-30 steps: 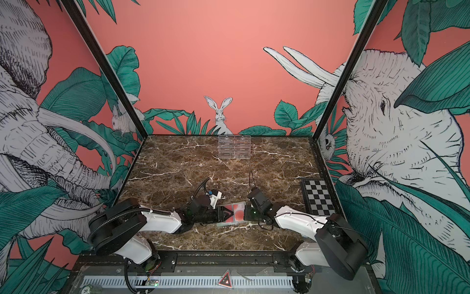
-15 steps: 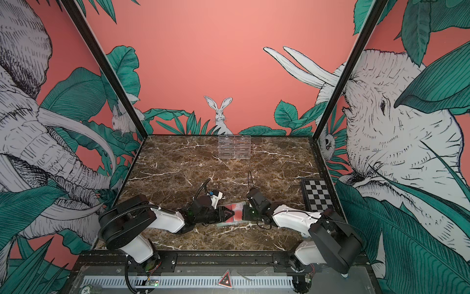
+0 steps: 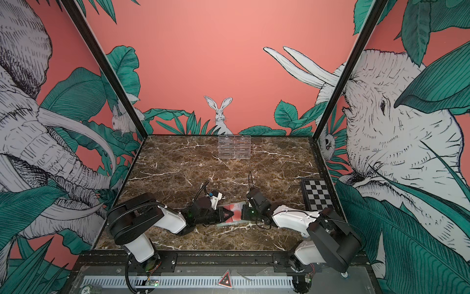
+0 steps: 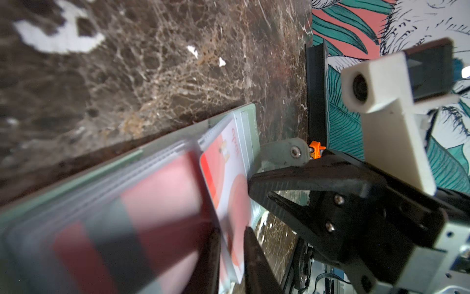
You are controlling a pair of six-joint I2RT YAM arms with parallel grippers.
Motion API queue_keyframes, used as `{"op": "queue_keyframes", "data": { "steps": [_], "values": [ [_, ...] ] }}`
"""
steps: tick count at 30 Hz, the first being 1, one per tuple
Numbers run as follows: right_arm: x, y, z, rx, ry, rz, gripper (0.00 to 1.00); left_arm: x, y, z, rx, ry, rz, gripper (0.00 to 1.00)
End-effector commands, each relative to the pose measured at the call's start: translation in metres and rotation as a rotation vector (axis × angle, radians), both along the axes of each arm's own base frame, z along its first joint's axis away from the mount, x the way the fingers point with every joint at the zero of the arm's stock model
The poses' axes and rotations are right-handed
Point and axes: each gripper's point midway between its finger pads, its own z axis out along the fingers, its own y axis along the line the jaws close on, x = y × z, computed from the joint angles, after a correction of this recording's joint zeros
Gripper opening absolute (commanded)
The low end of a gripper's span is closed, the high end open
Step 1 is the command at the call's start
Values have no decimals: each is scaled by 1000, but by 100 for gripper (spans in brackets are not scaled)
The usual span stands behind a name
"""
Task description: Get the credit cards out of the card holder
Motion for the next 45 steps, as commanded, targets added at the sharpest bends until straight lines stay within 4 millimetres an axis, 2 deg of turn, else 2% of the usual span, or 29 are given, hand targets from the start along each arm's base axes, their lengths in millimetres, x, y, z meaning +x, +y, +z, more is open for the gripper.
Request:
{"op": "queue_keyframes", "data": {
  "steps": [1,4,15,27,30,33,35,39,45],
  "values": [
    [-7,-6,-12,-25,29,-4,0,-2,2,-2,-12,2,12,15],
    [-7,-6,-12,-27,30,-2,0,-1,2,-3,-14,5,17,10],
    [-8,-9,-14,-45,30,-5,0,-2,6,-5,-7,7,31,2],
    [-8,-10,-14,-51,31,-4,0,-7,17,-6,21,6,34,3],
    [-9,-10,-14,-52,32,-3,0,-7,18,-7,25,3,35,8],
    [-9,-10,-14,-48,32,-2,0,-7,18,-6,22,1,36,21],
    [-9,-10,-14,-47,32,0,0,-6,16,-5,16,0,33,25],
    [-9,-10,-14,-48,31,1,0,-6,15,-4,10,1,31,24],
    [-10,-10,-16,-48,36,0,0,-6,12,-5,7,3,25,14]
  ]
}}
